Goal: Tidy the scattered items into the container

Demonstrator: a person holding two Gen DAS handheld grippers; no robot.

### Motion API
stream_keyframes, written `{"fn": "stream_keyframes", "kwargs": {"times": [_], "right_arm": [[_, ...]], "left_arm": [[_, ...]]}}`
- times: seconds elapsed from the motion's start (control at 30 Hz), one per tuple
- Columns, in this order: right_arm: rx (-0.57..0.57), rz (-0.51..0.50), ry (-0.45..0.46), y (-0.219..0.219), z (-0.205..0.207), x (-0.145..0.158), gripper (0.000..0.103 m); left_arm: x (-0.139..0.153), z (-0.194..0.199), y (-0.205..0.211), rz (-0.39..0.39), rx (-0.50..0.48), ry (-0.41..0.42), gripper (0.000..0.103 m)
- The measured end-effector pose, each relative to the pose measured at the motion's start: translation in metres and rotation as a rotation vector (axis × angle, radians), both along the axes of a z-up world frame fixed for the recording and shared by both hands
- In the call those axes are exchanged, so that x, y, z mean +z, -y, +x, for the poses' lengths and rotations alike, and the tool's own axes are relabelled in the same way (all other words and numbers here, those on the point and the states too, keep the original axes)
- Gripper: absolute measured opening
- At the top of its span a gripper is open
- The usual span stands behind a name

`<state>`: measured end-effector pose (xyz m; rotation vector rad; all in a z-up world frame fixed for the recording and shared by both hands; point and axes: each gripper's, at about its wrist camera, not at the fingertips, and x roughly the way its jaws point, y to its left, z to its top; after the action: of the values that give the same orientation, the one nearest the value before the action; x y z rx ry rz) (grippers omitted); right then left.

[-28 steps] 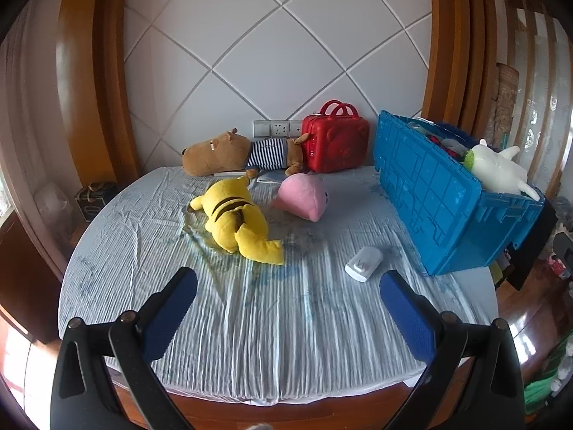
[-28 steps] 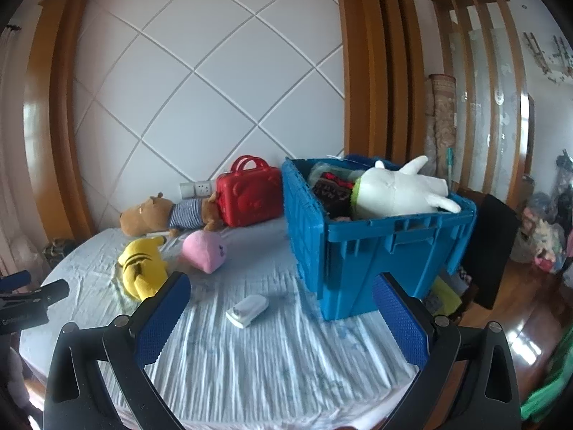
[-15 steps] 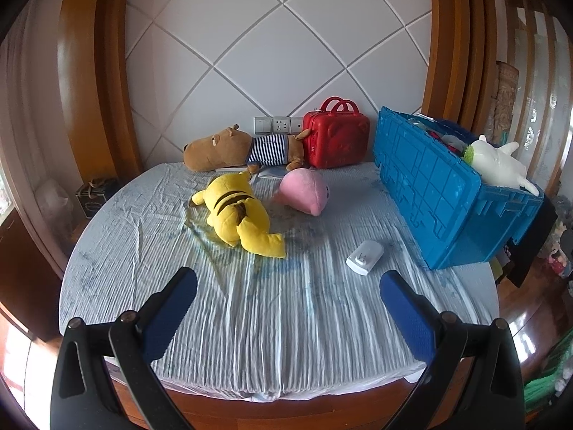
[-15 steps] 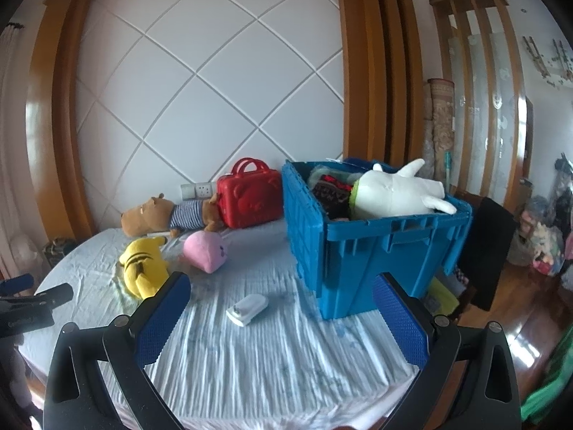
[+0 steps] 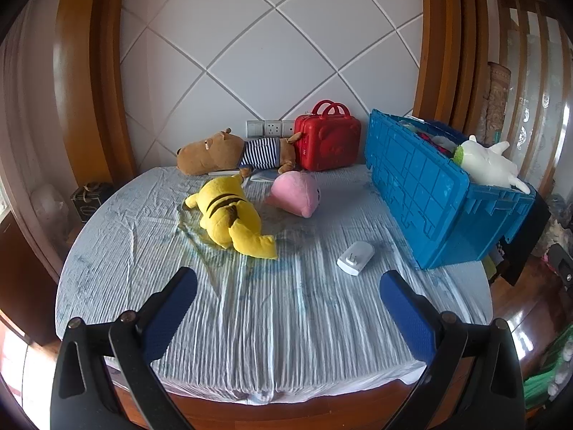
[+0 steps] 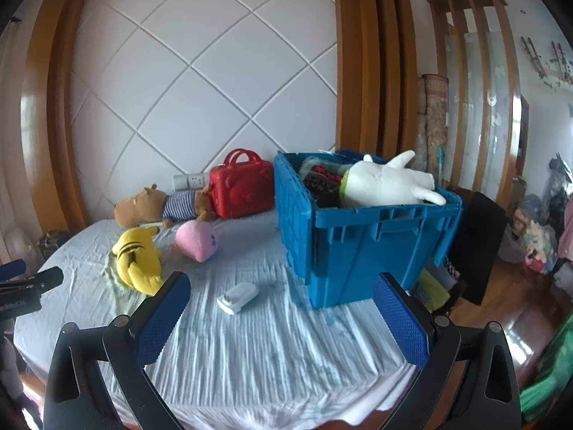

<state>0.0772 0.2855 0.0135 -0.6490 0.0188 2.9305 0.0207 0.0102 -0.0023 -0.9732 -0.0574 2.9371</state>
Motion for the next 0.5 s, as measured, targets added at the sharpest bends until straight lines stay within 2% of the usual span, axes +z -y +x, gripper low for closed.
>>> {"fn": "stream_keyframes", "kwargs": {"times": [0.5], "right_arm": [[-0.003,-0.002,0.038,-0.0026,-0.0006,-0.0084,0.103]], "left_arm": [[-0.0053,-0.0003,-0.0014,0.006,-0.006,0.013,0.103]]}}
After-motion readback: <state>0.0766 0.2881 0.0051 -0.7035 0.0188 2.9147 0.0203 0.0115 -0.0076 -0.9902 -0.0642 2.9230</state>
